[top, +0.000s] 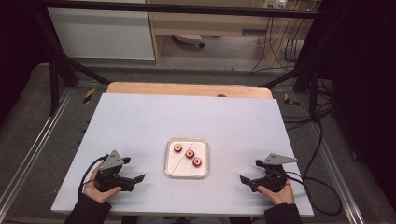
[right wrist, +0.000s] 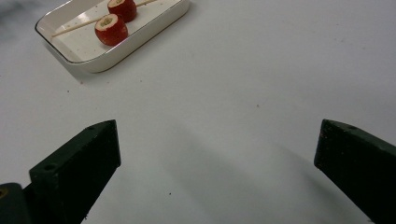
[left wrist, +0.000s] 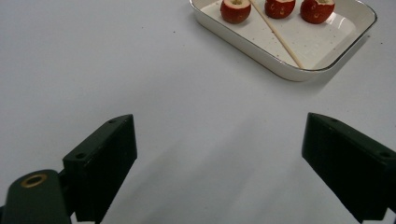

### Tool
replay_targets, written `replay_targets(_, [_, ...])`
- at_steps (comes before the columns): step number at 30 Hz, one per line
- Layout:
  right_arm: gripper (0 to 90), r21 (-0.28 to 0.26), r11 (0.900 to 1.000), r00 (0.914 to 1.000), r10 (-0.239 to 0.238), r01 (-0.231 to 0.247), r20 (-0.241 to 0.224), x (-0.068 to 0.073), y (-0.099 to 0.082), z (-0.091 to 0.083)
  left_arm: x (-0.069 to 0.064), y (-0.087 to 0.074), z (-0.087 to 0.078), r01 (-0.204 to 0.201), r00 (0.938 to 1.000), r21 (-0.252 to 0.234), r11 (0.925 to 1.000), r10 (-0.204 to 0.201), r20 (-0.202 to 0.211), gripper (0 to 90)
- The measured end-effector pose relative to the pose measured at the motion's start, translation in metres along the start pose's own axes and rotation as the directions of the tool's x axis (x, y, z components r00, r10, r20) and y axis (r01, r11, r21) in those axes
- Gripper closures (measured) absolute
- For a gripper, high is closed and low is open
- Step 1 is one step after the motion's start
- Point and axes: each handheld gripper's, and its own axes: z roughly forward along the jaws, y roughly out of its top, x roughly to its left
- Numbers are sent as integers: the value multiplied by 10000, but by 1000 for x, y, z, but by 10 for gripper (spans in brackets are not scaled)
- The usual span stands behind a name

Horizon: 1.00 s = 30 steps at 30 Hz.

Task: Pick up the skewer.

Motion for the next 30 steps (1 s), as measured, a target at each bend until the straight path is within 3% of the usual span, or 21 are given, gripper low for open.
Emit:
replay_targets(19, [7,-41,9999,10000,-92,92,-16,2,2,0,-18,13,10,-111,9999,106,9999,110,61,108])
replay_targets(30, [7,5,9999,9999,-110,110,59,2,2,0,-36,36,20,-245,9997,357,9991,243,64,112])
